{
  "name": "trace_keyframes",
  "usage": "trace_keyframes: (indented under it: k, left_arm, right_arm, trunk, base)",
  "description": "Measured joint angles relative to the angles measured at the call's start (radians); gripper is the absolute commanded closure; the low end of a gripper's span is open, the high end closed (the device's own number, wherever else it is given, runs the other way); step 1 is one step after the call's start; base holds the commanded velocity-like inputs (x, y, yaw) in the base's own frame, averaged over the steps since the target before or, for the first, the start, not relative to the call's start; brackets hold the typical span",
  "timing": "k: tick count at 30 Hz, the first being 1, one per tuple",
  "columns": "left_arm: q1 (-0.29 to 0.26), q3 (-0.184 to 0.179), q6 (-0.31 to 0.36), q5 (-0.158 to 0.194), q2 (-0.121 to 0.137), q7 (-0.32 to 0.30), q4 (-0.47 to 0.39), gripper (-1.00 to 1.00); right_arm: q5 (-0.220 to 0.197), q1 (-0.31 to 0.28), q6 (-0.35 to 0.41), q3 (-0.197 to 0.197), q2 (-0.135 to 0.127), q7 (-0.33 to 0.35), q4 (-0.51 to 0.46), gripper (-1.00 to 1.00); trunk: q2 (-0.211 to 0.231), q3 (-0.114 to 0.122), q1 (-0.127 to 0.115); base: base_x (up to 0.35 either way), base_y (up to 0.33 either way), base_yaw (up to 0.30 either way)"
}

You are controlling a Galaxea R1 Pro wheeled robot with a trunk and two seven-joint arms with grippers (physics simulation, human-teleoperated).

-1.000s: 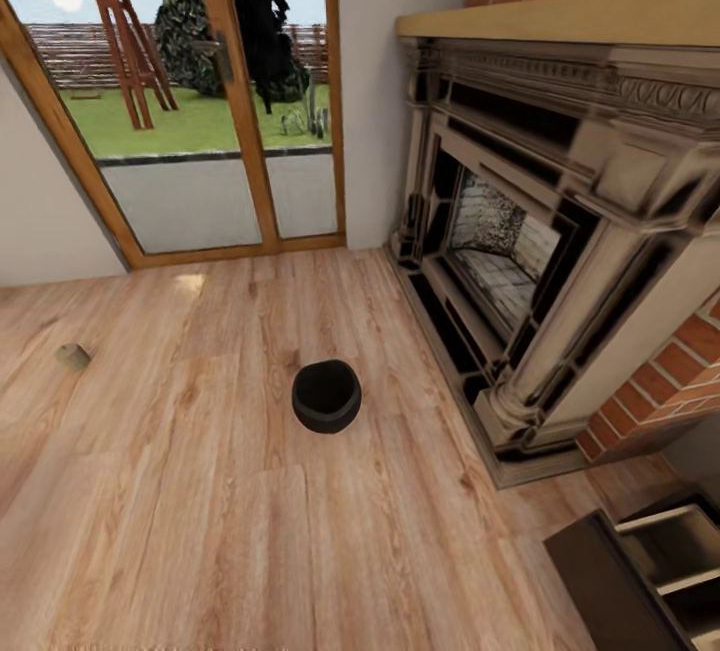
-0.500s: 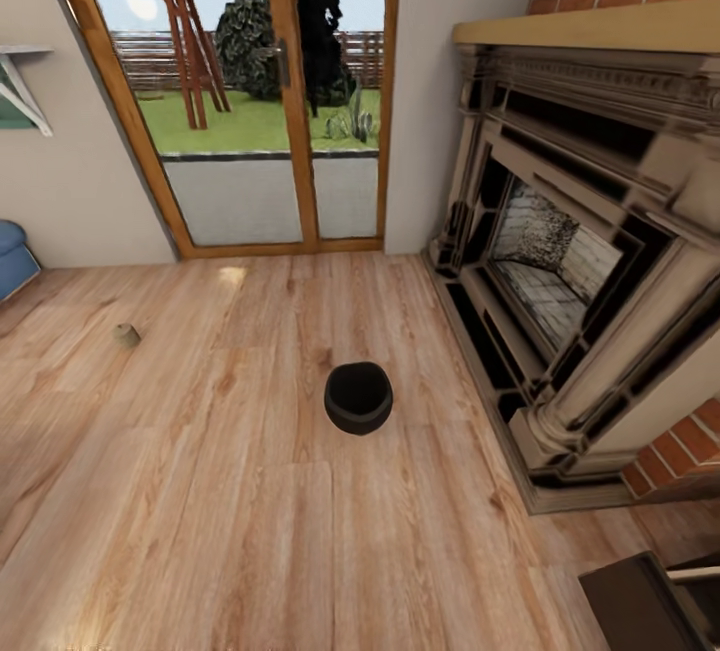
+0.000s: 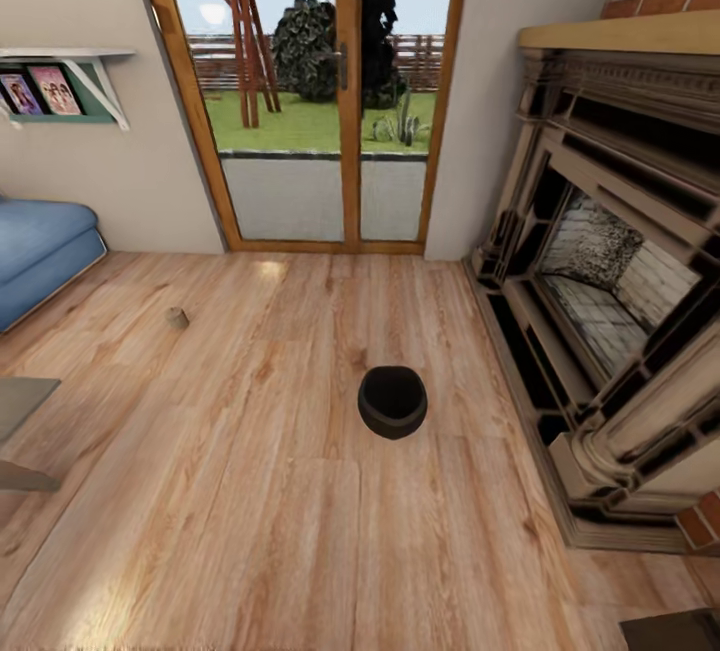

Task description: Place each of the two pumpkins and all three candles from the living room inside a cabinet in the living room (use any cabinet), then make sure every cabinet is closed, and position the cauldron so it is next to a table in the living room.

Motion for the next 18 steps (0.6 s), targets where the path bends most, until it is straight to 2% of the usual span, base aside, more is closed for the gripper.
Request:
trace_keyframes:
  k: [18]
  left_arm:
    - [0.000, 0.000, 0.000, 0.000, 0.000, 0.000, 0.000, -1.00]
  right_arm:
    - [0.000, 0.000, 0.000, 0.000, 0.000, 0.000, 0.000, -1.00]
  trunk:
    - [0.000, 0.015, 0.000]
  base:
    - [0.000, 0.000, 0.264]
